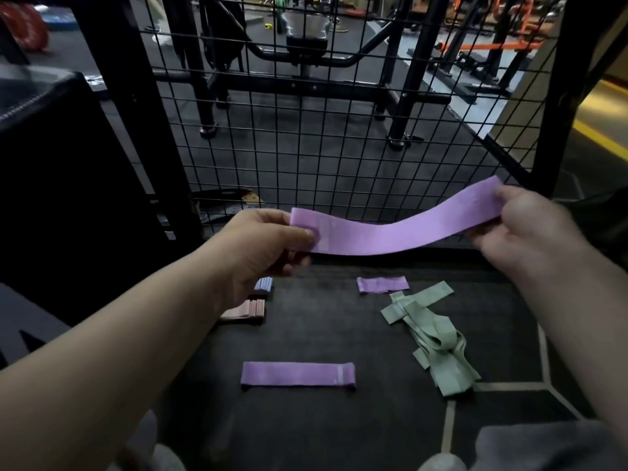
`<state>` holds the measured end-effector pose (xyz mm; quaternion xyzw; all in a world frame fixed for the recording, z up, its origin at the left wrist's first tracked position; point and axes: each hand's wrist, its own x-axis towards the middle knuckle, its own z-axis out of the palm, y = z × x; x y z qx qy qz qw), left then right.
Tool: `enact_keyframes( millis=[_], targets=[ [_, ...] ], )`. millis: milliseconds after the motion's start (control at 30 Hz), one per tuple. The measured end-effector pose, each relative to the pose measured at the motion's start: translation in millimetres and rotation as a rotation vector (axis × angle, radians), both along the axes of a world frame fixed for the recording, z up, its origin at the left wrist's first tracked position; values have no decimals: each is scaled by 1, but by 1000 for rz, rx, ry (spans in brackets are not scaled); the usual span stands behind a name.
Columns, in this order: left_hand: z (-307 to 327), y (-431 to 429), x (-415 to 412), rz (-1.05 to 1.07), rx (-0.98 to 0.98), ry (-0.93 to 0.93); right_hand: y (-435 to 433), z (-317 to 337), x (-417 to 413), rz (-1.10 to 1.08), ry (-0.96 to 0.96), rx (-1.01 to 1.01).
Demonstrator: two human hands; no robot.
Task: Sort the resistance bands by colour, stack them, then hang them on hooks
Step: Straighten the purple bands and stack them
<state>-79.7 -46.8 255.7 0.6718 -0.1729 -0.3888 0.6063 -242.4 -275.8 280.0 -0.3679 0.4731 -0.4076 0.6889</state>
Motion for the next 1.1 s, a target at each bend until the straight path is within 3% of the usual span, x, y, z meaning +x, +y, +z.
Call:
enact_keyframes(
  millis=[267, 333, 433, 500, 633, 700, 967, 1100],
  targets=[
    [-4, -3, 0, 91, -170, -266, 30, 3, 3, 227, 10, 120],
    [-4, -6, -2, 104, -212, -317, 46, 0, 6, 333, 169, -29],
    [-5, -10, -7, 79, -235, -328, 71, -10, 13, 452, 478, -452],
    [-10, -11, -10, 22, -216, -308, 83, -14, 16, 601, 438, -616],
    [-13, -14, -15, -103, -186, -295, 98, -21, 20, 879, 292, -759],
    [-13, -15, -17, -141, -234, -210, 100, -25, 22, 887, 283, -812],
    [-10, -16, -12, -122, -246, 163, 93, -25, 24, 750, 266, -715],
    [-17, -16, -15, -284, -131, 87, 93, -21, 25, 660, 230, -607]
  ],
)
